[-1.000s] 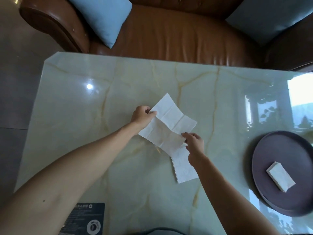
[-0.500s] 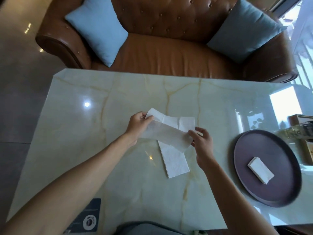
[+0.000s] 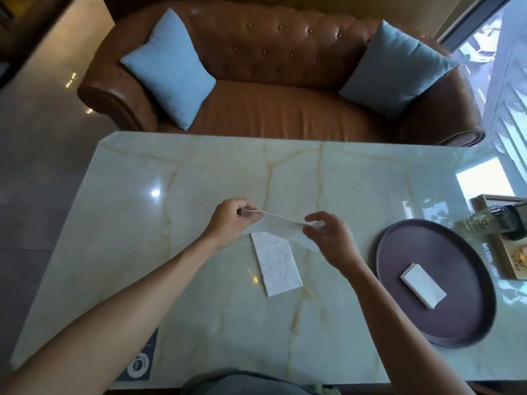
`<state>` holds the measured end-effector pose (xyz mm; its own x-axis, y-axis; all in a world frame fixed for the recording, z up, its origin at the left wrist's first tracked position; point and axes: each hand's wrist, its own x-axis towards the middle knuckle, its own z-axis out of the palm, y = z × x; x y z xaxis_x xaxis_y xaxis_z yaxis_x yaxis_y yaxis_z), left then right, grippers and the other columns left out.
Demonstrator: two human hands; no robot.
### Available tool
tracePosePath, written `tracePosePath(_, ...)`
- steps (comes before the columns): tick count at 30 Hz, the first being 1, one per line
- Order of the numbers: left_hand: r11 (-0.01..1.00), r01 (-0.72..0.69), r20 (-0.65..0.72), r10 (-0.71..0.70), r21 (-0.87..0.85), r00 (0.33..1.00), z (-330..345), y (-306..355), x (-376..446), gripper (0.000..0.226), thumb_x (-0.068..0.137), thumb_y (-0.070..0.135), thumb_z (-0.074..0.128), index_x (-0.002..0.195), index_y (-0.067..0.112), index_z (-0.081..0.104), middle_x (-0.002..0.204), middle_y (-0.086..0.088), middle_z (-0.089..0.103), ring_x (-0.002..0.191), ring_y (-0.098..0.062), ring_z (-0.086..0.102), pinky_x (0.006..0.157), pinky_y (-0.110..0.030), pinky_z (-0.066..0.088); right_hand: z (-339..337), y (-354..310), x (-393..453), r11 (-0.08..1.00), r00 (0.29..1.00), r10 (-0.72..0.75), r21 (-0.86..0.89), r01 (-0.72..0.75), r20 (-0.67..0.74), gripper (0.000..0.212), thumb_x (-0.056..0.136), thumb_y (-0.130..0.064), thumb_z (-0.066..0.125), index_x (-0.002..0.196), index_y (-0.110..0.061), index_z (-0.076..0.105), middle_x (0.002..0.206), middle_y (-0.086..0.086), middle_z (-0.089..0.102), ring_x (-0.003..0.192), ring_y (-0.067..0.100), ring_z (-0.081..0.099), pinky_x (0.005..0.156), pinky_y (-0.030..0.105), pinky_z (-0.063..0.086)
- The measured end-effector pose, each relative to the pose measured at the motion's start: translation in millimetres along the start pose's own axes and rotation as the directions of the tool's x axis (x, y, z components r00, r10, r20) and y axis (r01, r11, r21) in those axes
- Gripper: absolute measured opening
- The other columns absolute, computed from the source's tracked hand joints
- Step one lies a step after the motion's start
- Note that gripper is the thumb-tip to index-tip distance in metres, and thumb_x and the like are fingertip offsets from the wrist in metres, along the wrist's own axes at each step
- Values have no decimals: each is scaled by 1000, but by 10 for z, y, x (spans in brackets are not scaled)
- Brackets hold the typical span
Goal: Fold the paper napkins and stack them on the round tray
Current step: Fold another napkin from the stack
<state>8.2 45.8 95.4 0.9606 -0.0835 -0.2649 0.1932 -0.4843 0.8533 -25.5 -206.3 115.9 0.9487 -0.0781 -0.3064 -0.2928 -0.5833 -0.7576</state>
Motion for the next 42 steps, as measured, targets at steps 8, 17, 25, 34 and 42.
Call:
tracePosePath(8, 983, -114, 138, 94, 145, 986, -2, 135, -65, 9, 86, 32, 79, 87, 24, 75, 111, 9, 66, 107, -2, 61, 100, -15, 42, -365, 78, -28, 980, 991, -124, -148, 129, 40, 7, 89, -28, 77, 91, -21, 78, 119, -9, 60, 109, 9, 58, 89, 23, 36)
tracePosePath(17, 974, -147, 388, 69, 175, 919, 182, 528, -94, 14, 95, 34, 68, 103, 27, 77, 96, 11, 74, 91, -8, 69, 79, -21, 51, -553, -109, 41, 957, 967, -133, -225, 182, 219, 9, 89, -26, 72, 84, -33, 69, 81, -8, 73, 79, 14, 67, 68, 28, 48)
tracePosePath(25, 944, -208, 463, 69, 257, 884, 222, 793, -109, 19, 97, 39, 63, 103, 24, 74, 96, 12, 73, 93, -6, 68, 82, -26, 54, -411, -257, 85, 804, 895, -286, -421, 419, 343, 24, 93, -36, 69, 116, -27, 72, 120, -10, 71, 114, 13, 65, 106, 35, 39)
tracePosePath(34, 943, -200, 358, 96, 267, 929, 65, 756, -131, 16, 98, 30, 63, 101, 22, 76, 95, 11, 74, 88, -1, 67, 79, -21, 52, -444, -349, 105, 898, 914, -227, -290, 330, 335, 17, 96, -31, 64, 99, -24, 79, 100, -9, 78, 95, 11, 67, 83, 25, 50)
tracePosePath(42, 970, -134, 281, 74, 201, 957, -107, 579, -160, 10, 95, 26, 69, 95, 22, 78, 93, 10, 77, 92, -10, 72, 88, -36, 57, -703, -134, 184, 949, 959, -127, -249, 191, 254, 13, 94, -28, 70, 82, -25, 76, 82, -3, 77, 84, 17, 71, 72, 29, 50)
